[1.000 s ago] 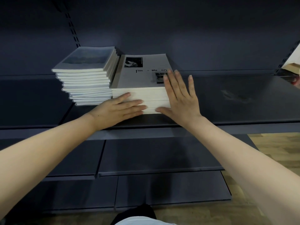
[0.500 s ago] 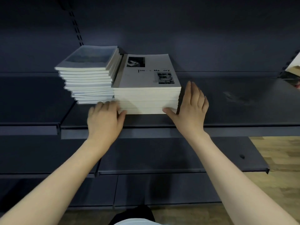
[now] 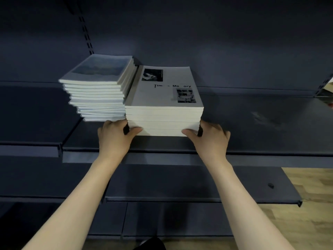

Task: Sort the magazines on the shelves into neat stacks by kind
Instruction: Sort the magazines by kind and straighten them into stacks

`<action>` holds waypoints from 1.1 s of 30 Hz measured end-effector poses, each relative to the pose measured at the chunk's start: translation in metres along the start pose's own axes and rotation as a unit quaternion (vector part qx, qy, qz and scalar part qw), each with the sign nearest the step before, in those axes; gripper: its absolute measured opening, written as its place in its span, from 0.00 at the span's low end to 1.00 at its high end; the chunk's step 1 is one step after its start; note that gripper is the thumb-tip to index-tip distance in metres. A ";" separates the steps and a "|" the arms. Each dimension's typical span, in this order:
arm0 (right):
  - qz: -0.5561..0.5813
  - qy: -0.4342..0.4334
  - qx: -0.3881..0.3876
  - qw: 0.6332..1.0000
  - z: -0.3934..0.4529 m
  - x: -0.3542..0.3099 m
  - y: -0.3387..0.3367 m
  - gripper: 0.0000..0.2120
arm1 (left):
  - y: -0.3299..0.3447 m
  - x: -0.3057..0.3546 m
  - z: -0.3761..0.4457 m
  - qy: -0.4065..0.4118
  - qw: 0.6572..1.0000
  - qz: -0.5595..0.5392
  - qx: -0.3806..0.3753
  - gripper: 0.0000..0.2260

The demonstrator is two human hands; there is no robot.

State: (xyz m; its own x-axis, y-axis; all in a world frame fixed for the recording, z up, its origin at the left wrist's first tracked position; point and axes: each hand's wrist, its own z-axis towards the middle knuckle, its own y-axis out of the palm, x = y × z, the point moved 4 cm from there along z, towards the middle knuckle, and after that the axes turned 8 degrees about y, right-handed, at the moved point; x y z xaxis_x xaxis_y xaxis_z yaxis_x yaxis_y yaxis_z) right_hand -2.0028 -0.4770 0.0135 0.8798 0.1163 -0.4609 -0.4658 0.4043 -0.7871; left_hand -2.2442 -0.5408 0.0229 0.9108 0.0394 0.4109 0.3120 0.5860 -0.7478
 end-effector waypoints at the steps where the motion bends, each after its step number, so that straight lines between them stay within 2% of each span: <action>1: -0.001 0.007 0.010 1.000 -0.001 0.000 -0.001 0.20 | 0.002 -0.001 -0.001 0.005 1.000 -0.008 0.007 0.15; 9: 0.013 0.031 -0.010 0.999 -0.004 0.003 0.004 0.21 | 0.011 -0.006 -0.009 0.049 0.997 -0.017 0.058 0.09; 21: 0.029 0.039 -0.005 0.999 -0.006 0.004 0.002 0.20 | 0.009 -0.006 -0.012 0.048 0.995 -0.002 0.093 0.09; 26: 0.014 0.021 -0.037 0.999 -0.003 0.003 0.000 0.24 | 0.002 -0.004 -0.006 0.028 0.999 -0.010 0.043 0.13; 29: 0.051 0.008 0.000 0.999 -0.001 0.001 -0.006 0.26 | -0.005 -0.002 0.000 0.040 0.997 -0.054 0.025 0.13; 33: 0.087 -0.011 0.034 0.996 0.005 0.000 -0.009 0.22 | -0.009 0.000 0.006 0.060 0.996 -0.051 0.035 0.13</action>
State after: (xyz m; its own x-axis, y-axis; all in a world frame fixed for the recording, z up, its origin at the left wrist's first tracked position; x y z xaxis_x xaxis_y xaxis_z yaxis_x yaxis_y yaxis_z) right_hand -1.9982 -0.4760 0.0221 0.7882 0.2089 -0.5789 -0.6049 0.4367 -0.6659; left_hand -2.2490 -0.5411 0.0326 0.9021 -0.1179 0.4151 0.3894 0.6370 -0.6653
